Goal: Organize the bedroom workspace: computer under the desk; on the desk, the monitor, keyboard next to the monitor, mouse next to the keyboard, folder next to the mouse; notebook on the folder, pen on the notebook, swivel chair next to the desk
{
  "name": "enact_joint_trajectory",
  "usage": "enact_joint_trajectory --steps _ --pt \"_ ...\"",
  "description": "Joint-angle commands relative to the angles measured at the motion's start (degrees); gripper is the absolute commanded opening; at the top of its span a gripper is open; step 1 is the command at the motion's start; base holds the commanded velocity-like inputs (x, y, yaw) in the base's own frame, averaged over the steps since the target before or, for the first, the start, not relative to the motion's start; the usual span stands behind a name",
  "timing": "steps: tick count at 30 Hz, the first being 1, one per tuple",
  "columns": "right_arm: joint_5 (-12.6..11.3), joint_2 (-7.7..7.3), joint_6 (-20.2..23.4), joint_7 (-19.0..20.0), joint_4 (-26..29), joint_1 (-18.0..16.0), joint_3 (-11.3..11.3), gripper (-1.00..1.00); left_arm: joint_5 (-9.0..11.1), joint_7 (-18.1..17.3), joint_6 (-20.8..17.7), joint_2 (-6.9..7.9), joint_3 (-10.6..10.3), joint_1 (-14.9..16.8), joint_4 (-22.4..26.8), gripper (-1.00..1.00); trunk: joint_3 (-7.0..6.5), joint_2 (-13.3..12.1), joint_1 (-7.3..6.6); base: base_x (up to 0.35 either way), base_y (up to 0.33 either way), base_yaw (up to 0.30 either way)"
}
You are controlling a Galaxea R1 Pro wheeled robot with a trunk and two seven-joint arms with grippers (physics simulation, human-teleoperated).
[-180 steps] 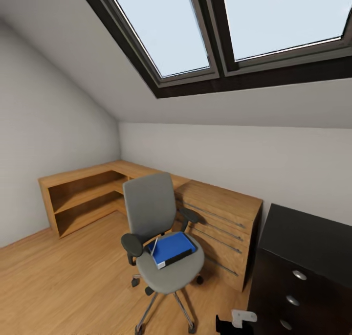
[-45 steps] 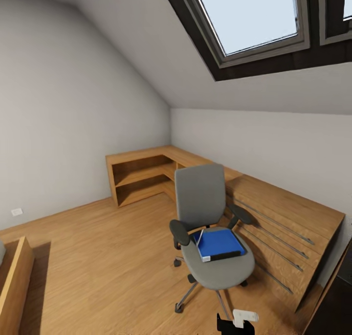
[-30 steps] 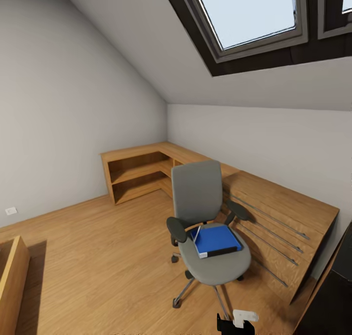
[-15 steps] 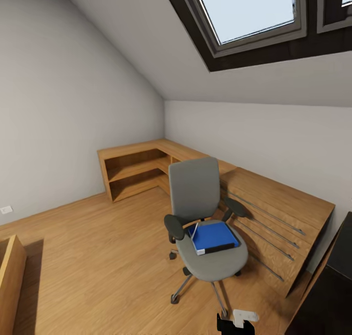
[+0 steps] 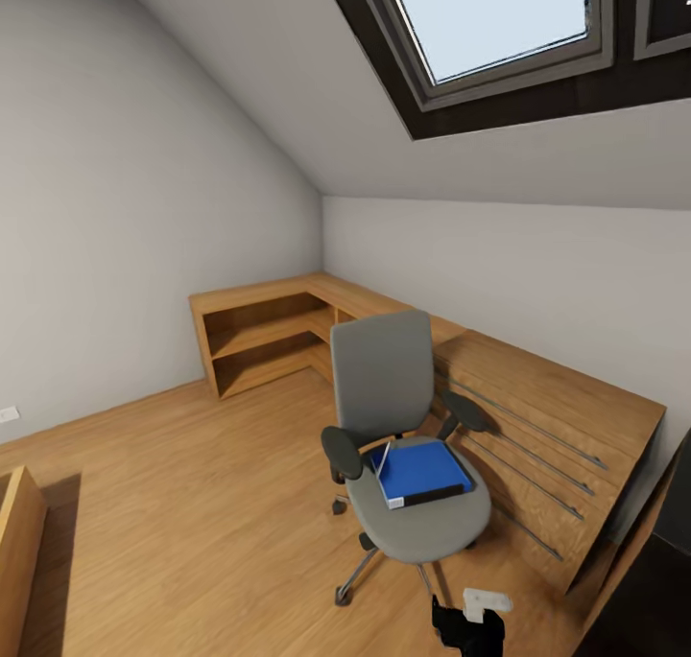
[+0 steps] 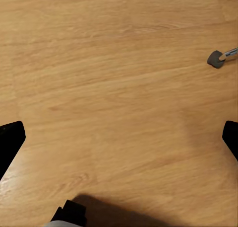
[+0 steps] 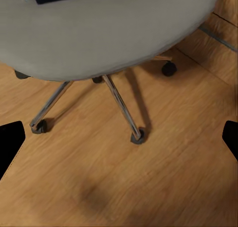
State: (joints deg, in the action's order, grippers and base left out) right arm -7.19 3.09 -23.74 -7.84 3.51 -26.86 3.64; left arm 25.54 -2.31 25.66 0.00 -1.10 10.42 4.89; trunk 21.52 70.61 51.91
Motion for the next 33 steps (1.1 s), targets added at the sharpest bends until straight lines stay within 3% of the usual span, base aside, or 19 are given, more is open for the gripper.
enact_joint_trajectory --steps 1,6,8,13,16,20,25,33 --pt "-0.56 -0.38 2.02 -0.16 1.64 -0.04 0.41 1.00 0.48 -0.24 0.17 0.00 -0.13 0.04 -0.06 1.00 0.06 0.04 0.01 0.031 0.000 0.000" --pt "-0.53 -1.26 14.18 -0.15 10.28 -0.04 0.44 1.00 0.42 -0.24 0.18 0.00 -0.13 0.04 -0.07 1.00 0.06 0.04 0.01 0.032 0.000 0.000" --pt "-0.50 -1.38 17.03 -0.28 13.00 -0.04 0.46 1.00 0.41 -0.24 0.18 0.00 -0.13 0.04 -0.07 1.00 0.06 0.04 0.01 0.154 0.000 0.000" --pt "-0.47 -2.19 25.38 -1.07 22.00 -0.04 0.43 1.00 0.40 -0.24 0.18 -0.03 -0.13 0.04 -0.06 1.00 0.06 0.04 0.01 0.268 0.000 0.000" --pt "-0.41 -2.75 33.37 -1.20 28.46 -0.15 0.43 1.00 0.33 -0.24 0.18 -0.07 -0.17 0.03 -0.06 1.00 0.06 0.04 0.01 0.317 0.000 0.000" --pt "-0.31 -3.00 40.88 -1.18 32.91 -1.05 0.41 1.00 0.31 -0.24 0.11 -0.08 -0.20 0.04 -0.08 1.00 0.06 0.04 0.01 0.327 0.000 0.000" --pt "-0.06 -3.01 44.08 -1.13 33.92 -5.80 0.53 1.00 0.28 -0.24 0.09 -0.03 -0.21 0.04 -0.06 1.00 0.06 0.04 0.01 0.332 0.000 0.000" --pt "-0.03 -3.12 44.00 -0.71 33.86 -6.86 0.83 1.00 0.30 -0.24 0.17 0.00 -0.17 0.04 -0.06 1.00 0.06 0.04 0.01 0.293 0.080 0.000"
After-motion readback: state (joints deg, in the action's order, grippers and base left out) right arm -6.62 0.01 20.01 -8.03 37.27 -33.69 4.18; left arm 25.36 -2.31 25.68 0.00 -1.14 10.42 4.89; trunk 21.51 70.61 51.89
